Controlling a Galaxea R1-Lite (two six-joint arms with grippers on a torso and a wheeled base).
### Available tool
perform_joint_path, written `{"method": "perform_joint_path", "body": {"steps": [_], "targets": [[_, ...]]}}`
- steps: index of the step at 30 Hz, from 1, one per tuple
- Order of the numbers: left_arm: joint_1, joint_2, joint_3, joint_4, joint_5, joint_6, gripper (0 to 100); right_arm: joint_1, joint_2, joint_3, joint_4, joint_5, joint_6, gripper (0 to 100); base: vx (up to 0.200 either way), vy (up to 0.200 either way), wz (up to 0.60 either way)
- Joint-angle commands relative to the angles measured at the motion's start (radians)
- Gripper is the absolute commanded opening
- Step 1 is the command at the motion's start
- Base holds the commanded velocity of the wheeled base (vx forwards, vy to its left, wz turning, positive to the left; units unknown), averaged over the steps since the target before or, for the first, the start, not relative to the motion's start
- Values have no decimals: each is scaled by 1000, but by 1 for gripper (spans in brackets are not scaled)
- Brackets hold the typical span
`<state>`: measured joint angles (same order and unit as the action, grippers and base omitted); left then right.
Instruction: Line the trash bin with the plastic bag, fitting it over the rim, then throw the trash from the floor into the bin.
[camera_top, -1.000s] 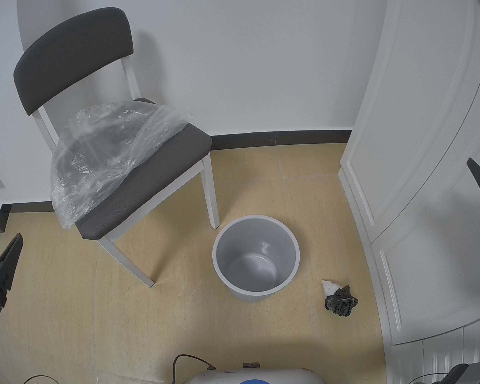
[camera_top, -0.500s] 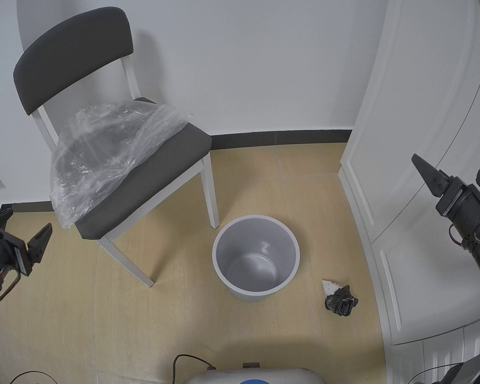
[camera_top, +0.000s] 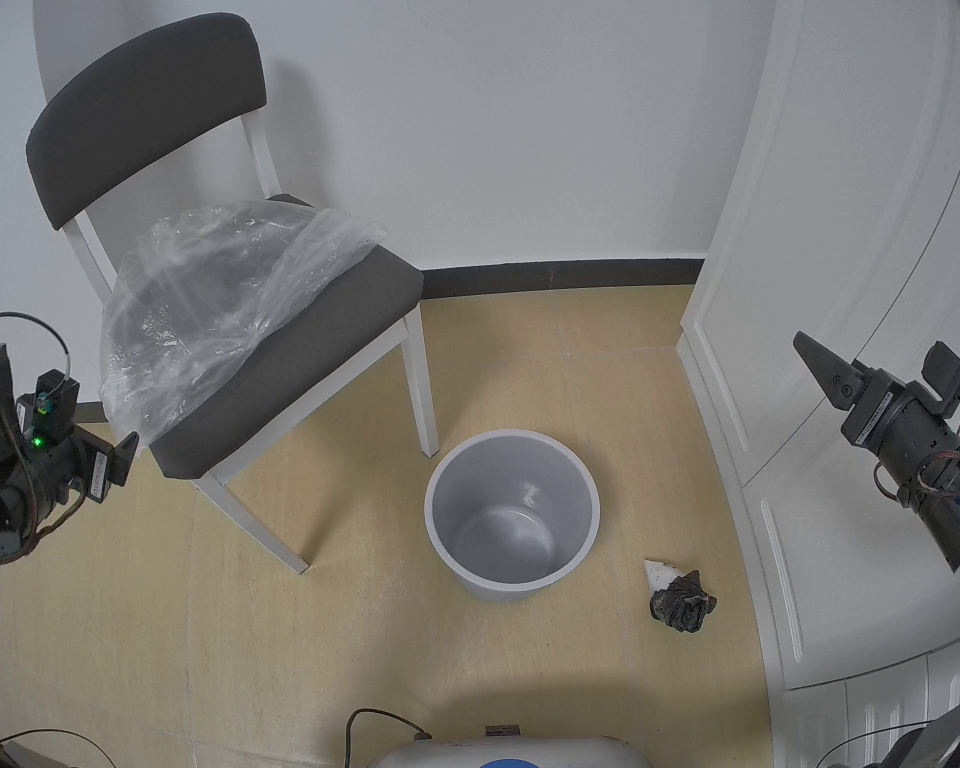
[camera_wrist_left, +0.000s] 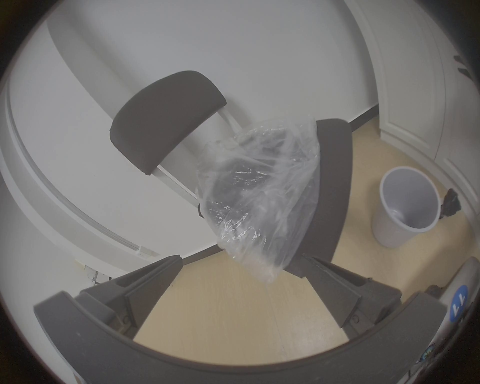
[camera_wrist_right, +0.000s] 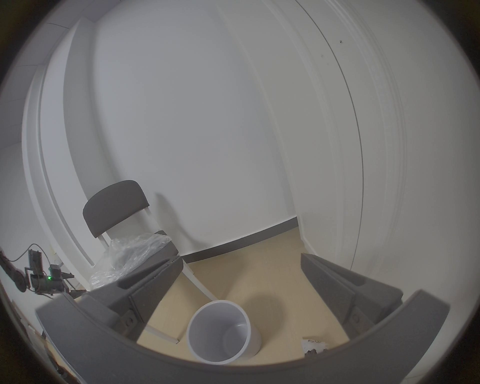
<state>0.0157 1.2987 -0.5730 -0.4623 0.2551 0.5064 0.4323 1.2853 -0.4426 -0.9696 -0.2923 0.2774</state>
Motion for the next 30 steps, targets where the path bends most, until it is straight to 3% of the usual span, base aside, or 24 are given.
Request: {"method": "perform_joint_path", "body": {"steps": [1, 21, 30], "targets": [[3, 169, -13, -85, 41, 18, 100, -29, 5, -4, 0, 4, 5, 100, 0, 0, 0], [75, 350, -94, -194, 67, 20, 100, -53, 25, -13, -1, 4, 26, 100, 0, 0, 0], [110, 281, -185, -194, 65, 11, 100, -73, 23, -25, -1, 5, 34, 100, 0, 0, 0]]}}
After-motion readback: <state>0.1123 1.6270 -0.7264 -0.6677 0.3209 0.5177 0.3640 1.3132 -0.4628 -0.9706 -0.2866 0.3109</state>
